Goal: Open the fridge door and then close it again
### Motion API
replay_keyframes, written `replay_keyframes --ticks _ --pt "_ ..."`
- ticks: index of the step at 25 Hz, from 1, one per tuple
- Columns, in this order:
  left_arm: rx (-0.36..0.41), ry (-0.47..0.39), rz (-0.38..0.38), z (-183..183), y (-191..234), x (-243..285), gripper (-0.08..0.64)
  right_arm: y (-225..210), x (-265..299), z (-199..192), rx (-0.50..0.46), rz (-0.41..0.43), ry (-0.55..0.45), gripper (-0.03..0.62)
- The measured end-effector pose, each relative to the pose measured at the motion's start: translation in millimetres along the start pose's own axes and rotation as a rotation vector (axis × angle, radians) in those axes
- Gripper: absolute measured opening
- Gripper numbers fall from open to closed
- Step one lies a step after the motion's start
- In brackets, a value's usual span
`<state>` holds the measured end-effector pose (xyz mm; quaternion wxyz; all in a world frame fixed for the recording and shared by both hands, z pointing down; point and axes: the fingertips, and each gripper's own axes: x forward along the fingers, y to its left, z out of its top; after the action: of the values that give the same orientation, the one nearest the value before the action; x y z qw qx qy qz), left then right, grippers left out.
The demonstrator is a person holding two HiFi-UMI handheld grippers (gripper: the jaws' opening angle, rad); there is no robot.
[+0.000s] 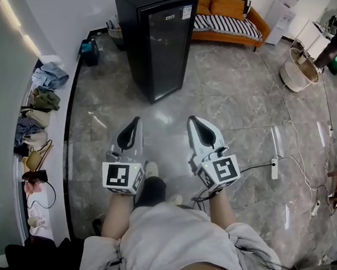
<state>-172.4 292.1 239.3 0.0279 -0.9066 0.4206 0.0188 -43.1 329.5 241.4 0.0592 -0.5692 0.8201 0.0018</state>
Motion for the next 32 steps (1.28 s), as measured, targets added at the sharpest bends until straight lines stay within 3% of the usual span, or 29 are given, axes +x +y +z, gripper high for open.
replay_keyframes --ticks 16,25,32 --pt "-0.010 -0.051 -0.083 7.2 99.3 145.6 0.002 -65.3 151.1 6.2 -0.022 -0.067 -0.024 0.002" --pt "-0.002 -0.045 -0.117 -1.3 159.9 196.8 0.002 -79.8 228.4 -1.5 -0.019 -0.096 -0.031 0.002" --pt "-0.008 -0.045 -0.141 -6.1 186.4 221.9 0.002 -86.0 257.7 -5.0 -0.024 -0.123 -0.030 0.002"
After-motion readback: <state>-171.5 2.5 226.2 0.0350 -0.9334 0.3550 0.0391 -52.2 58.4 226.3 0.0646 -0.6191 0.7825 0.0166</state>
